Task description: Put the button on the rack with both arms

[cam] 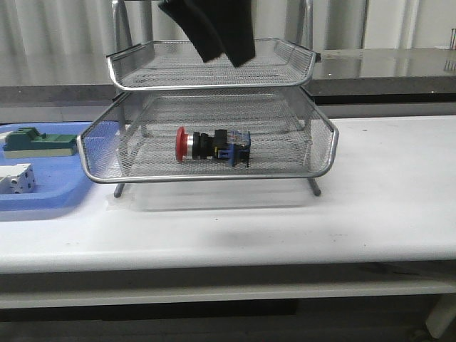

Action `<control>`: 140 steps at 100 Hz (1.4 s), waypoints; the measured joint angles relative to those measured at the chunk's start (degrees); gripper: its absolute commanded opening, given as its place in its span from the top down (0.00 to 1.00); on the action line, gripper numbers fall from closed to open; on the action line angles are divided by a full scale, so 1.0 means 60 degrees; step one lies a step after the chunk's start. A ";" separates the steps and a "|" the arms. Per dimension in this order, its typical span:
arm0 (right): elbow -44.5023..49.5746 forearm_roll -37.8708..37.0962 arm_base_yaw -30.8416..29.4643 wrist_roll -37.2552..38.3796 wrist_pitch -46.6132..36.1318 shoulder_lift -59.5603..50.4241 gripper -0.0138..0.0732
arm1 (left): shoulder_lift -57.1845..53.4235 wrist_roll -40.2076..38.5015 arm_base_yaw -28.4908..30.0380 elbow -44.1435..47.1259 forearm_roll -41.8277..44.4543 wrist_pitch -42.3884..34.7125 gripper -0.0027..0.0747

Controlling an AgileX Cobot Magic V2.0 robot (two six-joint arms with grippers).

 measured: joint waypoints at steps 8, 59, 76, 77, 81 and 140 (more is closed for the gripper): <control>0.0000 0.0000 0.0000 0.0000 0.0000 0.0000 0.92 | -0.0429 -0.0115 0.0375 0.0000 0.0000 0.0015 0.40; 0.0000 0.0000 0.0000 0.0000 0.0015 0.0000 0.92 | -0.3746 -0.0774 0.3513 0.2703 -0.0175 -0.0070 0.40; 0.0000 0.0000 0.0000 0.0000 0.0015 0.0000 0.92 | -0.5577 -0.0831 0.4198 0.5109 -0.0597 -0.1535 0.40; 0.0000 0.0000 0.0000 0.0000 0.0015 0.0000 0.92 | -0.5658 -0.0831 0.4241 0.5213 -0.0600 -0.1603 0.40; 0.0000 0.0000 0.0000 0.0000 0.0015 0.0000 0.92 | -0.6153 -0.0847 0.4337 0.5846 -0.0705 -0.2035 0.40; 0.0000 0.0000 0.0000 0.0000 0.0015 0.0000 0.92 | -1.3165 -0.0868 0.4452 1.2504 -0.1534 -0.6827 0.40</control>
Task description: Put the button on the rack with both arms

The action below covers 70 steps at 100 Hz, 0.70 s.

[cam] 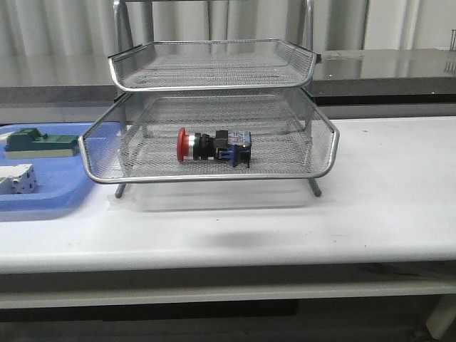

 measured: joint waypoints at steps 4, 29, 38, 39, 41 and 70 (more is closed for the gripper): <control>0.0000 0.0000 0.0000 0.0000 0.0000 0.0000 0.92 | -0.0358 0.0000 0.0000 0.0290 -0.0006 -0.0122 0.40; 0.0000 0.0000 0.0000 0.0000 0.0000 0.0000 0.92 | -0.1979 0.0000 0.0000 0.1935 -0.0266 -0.1686 0.40; 0.0000 0.0000 0.0000 0.0000 0.0000 0.0000 0.92 | -0.2210 0.0000 0.0000 0.2412 -0.0314 -0.2380 0.40; 0.0000 0.0000 0.0000 0.0000 0.0000 0.0000 0.92 | -0.2230 0.0000 0.0000 0.2487 -0.0310 -0.2487 0.40; 0.0000 0.0000 0.0000 0.0000 0.0000 0.0000 0.92 | -0.2245 0.0000 0.0000 0.2593 -0.0310 -0.2637 0.40; 0.0000 0.0000 0.0000 0.0000 0.0000 0.0000 0.92 | -0.2251 0.0000 0.0000 0.3450 -0.0385 -0.3710 0.40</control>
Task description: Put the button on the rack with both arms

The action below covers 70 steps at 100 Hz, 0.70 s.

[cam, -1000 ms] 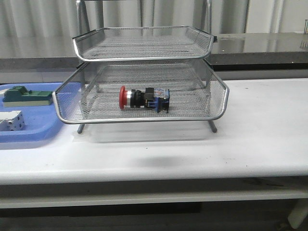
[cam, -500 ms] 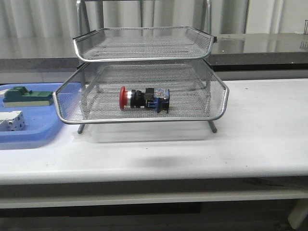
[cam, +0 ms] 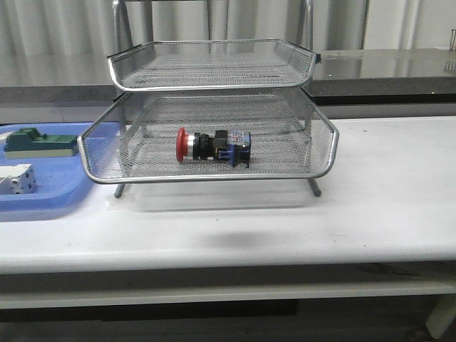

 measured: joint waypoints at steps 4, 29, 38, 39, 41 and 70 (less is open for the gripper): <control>0.0000 0.0000 0.0000 0.0000 0.0000 0.0000 0.92 | 0.0000 0.0000 0.0000 0.0027 0.0000 -0.0035 0.40; 0.0000 0.0000 0.0000 0.0000 0.0000 0.0000 0.92 | 0.0000 0.0000 0.0000 0.0087 -0.0023 -0.0060 0.45; 0.0000 0.0000 0.0000 0.0000 0.0000 0.0000 0.92 | 0.0000 0.0000 0.0000 0.0087 -0.0023 -0.0060 0.57; 0.0000 0.0000 0.0000 0.0000 0.0000 0.0000 0.92 | 0.0000 0.0000 0.0000 0.0087 -0.0023 -0.0060 0.58; 0.0000 0.0000 0.0000 0.0000 0.0000 0.0000 0.92 | 0.0000 0.0000 0.0000 0.0087 -0.0023 -0.0060 0.61; 0.0000 0.0000 0.0000 0.0000 0.0000 0.0000 0.92 | 0.0000 0.0000 0.0000 0.0087 -0.0023 -0.0060 0.99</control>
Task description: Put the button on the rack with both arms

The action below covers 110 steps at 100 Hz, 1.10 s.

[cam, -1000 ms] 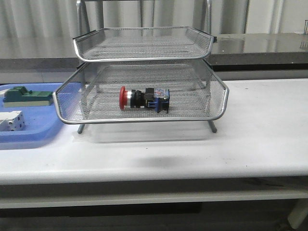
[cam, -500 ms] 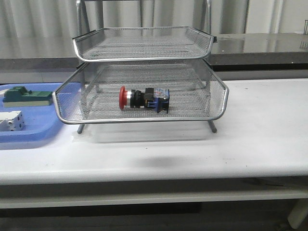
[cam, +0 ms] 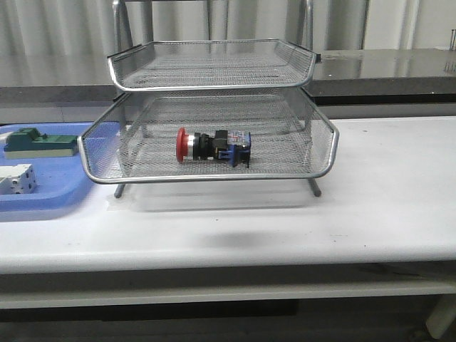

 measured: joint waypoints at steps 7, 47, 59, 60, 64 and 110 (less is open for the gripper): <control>0.0000 0.0000 0.0000 0.0000 0.0000 0.0000 0.92 | 0.0000 0.0000 0.0000 0.0000 0.0000 0.0000 0.99; 0.0000 0.0188 0.0000 0.0000 -0.0072 0.0000 0.92 | 0.0000 0.0000 0.0000 0.0000 0.0000 0.0000 0.99; 0.0000 0.0654 0.0000 0.0000 -0.0472 0.0023 0.92 | 0.0000 0.0000 0.0000 0.0000 0.0000 0.0000 0.99; 0.0000 0.0726 0.0000 0.0000 -0.0493 0.0026 0.92 | 0.0000 0.0000 0.0000 0.0000 0.0000 0.0000 0.99; 0.0000 0.0900 0.0000 0.0000 -0.0596 0.0122 0.92 | 0.0000 0.0000 0.0000 0.0000 0.0000 0.0000 0.99; 0.0000 0.3099 0.0770 -0.1311 -0.2520 0.3707 0.92 | 0.0000 0.0000 0.0000 0.0000 0.0000 0.0000 0.99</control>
